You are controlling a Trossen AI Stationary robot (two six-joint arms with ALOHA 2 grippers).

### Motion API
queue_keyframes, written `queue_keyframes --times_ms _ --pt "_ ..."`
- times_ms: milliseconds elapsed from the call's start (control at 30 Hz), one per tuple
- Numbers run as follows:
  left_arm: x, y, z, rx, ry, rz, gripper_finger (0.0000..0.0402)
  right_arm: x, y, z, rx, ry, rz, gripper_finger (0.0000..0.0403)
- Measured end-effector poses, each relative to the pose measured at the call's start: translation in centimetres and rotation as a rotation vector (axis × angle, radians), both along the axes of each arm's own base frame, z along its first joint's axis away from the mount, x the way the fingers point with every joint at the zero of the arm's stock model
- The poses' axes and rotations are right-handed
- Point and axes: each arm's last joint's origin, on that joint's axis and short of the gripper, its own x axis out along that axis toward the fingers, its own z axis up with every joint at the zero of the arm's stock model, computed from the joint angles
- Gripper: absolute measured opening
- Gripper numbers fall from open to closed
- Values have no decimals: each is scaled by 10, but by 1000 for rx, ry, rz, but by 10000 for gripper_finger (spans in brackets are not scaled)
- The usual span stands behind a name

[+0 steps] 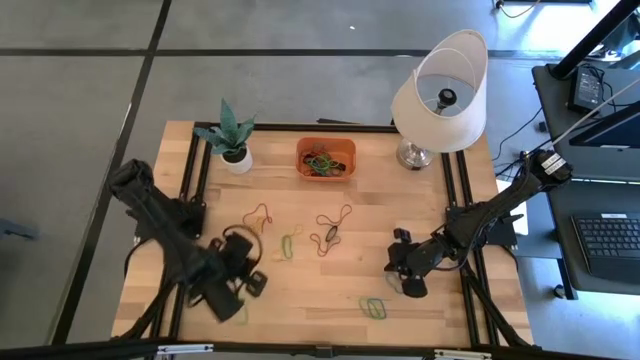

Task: Pick and place rubber bands into bin
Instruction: Put the bottom yellow rubber band into the orange bin

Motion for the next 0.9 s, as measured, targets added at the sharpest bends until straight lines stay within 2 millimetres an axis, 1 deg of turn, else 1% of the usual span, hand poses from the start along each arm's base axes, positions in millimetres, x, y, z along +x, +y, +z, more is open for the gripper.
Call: queue_keyframes --times_ms 100,167,267,367,467,600,733,800,900 --pt "14 26 8 48 20 -23 2 1 -1 0 -22 -22 -31 7" --pt "24 47 14 79 46 -51 2 1 -1 1 -34 -31 -44 7" --pt "39 84 22 119 90 -97 2 1 -2 1 -45 -39 -67 7" --pt "57 124 30 160 94 -174 2 1 -4 0 -77 -50 -112 7" --pt "77 166 36 215 46 -269 2 0 -8 -1 -125 -53 -178 7" --pt "100 224 44 272 -87 -368 2 2 -17 -3 -145 -35 -274 4" --pt "113 278 39 311 -154 -423 2 8 -29 -3 -136 -26 -348 5" --pt "118 301 28 316 -148 -445 2 12 -37 -3 -135 -24 -389 5" --pt "129 332 7 305 -151 -481 2 17 -49 -3 -136 -20 -445 3"
